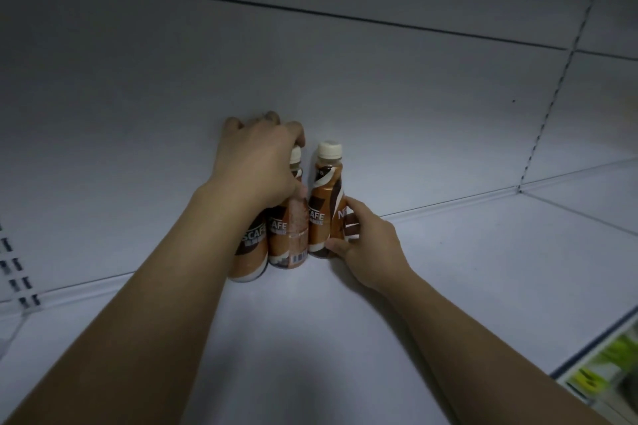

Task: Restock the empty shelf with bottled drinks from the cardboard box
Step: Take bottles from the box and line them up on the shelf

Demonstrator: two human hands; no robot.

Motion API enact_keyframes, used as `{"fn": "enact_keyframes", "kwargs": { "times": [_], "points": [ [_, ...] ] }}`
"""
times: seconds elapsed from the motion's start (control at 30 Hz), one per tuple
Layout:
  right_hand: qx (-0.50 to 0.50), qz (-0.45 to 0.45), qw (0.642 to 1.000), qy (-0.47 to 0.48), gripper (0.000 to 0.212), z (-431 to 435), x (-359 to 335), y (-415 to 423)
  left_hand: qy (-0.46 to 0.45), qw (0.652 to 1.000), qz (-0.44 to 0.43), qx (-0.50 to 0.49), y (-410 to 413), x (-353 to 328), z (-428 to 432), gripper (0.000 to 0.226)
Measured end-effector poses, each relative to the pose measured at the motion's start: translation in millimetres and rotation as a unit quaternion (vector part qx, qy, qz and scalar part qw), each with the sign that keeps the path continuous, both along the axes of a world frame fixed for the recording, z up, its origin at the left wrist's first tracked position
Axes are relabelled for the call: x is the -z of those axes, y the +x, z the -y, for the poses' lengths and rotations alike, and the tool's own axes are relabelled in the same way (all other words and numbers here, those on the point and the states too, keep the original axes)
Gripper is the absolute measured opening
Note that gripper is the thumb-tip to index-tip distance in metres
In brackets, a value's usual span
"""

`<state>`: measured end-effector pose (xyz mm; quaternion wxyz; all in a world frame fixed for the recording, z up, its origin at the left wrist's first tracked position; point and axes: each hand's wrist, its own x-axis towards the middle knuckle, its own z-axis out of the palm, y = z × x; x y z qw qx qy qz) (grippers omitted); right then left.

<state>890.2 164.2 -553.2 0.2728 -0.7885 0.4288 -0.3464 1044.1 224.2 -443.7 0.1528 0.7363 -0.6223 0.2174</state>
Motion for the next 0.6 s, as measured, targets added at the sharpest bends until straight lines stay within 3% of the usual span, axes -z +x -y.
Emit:
{"fn": "enact_keyframes", "kwargs": {
  "times": [0.23,0.37,0.5,0.6],
  "points": [
    [0.016,-0.08,0.996,-0.033,0.053,0.3,3.2,5.5,-0.008,0.999,0.034,-0.013,-6.5,1.7,-1.3,0.061],
    [0.041,-0.08,0.994,-0.055,0.093,-15.5,-20.4,-10.6,-0.014,0.999,0.047,-0.018,-22.4,3.5,-15.8,0.073],
    [0.05,-0.098,0.978,-0.178,0.095,-31.7,-48.1,-56.5,-0.014,0.996,-0.017,0.092,-58.9,0.9,-34.6,0.072],
    [0.106,-0.101,0.967,-0.207,0.089,-44.7,-55.2,-107.4,0.016,0.981,-0.037,0.188,-106.8,4.8,-40.2,0.065]
  ]
}}
